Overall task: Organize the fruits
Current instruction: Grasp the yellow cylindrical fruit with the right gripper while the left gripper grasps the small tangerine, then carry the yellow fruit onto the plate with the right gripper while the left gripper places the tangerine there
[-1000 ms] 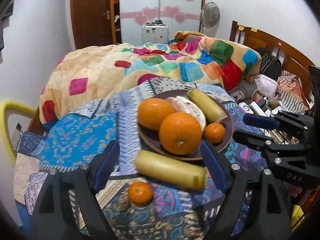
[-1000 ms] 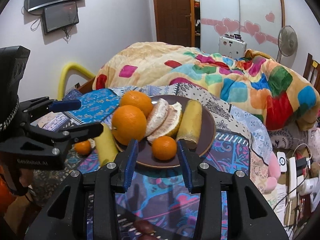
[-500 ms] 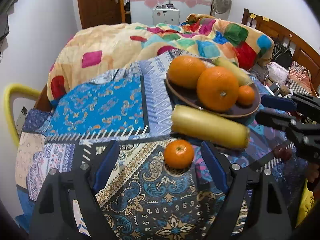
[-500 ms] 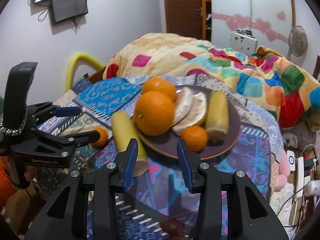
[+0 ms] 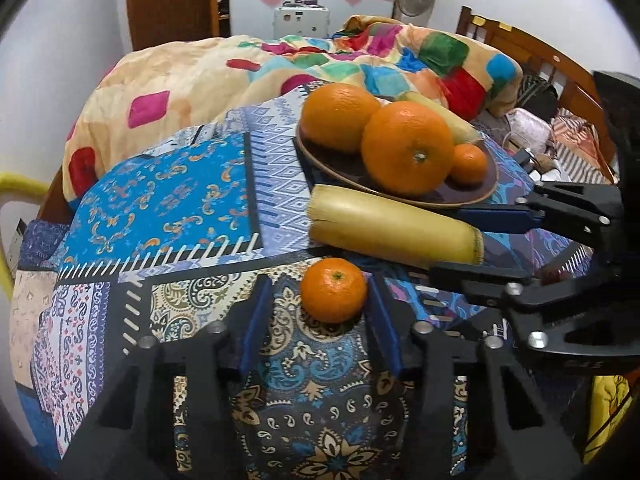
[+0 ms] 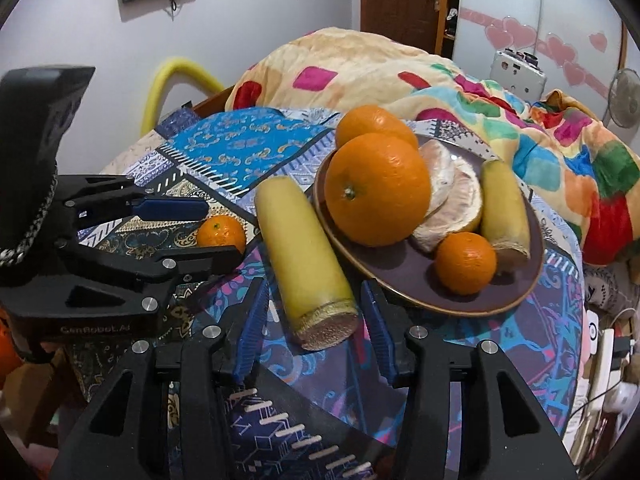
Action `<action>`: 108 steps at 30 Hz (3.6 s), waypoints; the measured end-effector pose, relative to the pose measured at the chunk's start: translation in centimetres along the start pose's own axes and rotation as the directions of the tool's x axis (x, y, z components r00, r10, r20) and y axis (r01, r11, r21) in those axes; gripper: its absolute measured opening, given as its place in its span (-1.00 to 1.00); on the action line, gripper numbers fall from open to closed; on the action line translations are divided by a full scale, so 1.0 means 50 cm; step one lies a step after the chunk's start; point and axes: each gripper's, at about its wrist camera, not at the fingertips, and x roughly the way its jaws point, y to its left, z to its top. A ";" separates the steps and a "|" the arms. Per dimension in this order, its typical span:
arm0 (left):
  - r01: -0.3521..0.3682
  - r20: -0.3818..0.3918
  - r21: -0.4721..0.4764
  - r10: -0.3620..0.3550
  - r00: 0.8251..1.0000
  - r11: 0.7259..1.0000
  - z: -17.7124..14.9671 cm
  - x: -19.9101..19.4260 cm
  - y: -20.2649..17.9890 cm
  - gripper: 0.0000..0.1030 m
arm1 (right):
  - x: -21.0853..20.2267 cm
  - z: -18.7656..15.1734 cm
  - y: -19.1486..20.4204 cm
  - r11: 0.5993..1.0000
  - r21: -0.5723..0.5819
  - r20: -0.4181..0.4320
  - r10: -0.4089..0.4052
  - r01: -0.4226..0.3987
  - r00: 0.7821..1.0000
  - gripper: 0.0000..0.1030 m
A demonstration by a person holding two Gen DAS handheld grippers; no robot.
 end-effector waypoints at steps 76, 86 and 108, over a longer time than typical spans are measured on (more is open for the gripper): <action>0.012 0.188 -0.052 -0.001 0.982 0.999 0.051 -0.141 -0.046 -0.35 | -0.182 -0.001 -0.044 0.990 0.116 0.177 -0.094 0.075 0.980 -0.33; 0.009 0.219 -0.015 -0.006 0.976 1.000 0.130 -0.111 -0.072 -0.35 | -0.184 0.036 -0.104 0.983 0.161 0.217 -0.120 0.086 0.969 -0.33; -0.005 0.167 0.066 -0.006 0.986 0.998 0.223 0.031 -0.111 -0.35 | -0.059 0.098 -0.218 0.969 0.242 0.145 -0.091 0.054 0.985 -0.34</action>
